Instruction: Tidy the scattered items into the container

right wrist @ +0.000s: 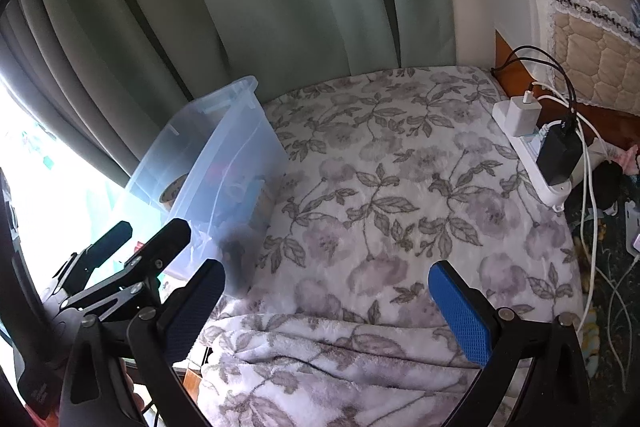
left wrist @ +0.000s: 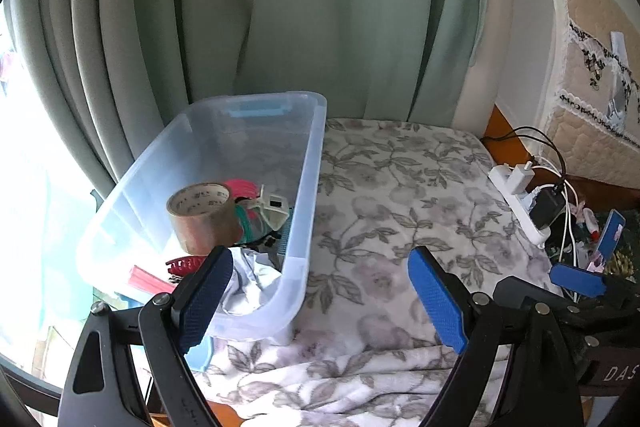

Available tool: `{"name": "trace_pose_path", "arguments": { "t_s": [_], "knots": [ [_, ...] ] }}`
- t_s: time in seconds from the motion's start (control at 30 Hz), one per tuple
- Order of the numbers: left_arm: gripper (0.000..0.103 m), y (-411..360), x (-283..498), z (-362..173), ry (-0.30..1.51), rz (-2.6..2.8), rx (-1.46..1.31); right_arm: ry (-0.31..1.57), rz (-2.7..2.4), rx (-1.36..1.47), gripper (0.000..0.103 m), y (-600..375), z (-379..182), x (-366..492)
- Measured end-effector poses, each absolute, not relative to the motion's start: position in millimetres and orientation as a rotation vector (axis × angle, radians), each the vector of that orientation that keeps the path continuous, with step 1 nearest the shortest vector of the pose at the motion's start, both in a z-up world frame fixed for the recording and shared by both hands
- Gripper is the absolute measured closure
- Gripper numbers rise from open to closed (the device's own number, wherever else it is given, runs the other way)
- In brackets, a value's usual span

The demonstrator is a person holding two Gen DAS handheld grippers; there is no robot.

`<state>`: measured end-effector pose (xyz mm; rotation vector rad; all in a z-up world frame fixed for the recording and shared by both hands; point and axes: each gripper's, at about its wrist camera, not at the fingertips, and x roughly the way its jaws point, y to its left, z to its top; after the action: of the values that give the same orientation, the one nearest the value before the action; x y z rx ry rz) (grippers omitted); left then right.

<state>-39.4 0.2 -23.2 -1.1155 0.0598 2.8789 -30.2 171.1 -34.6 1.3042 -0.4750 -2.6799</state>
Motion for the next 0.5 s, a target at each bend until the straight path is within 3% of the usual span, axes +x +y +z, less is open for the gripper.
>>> {"name": "trace_pose_path", "arguments": {
  "t_s": [0.5],
  "knots": [
    [0.013, -5.2, -38.6, -30.9, 0.068, 2.887, -1.141, -0.406, -2.665, 1.338, 0.000, 153.4, -41.0, -29.1]
  ]
}}
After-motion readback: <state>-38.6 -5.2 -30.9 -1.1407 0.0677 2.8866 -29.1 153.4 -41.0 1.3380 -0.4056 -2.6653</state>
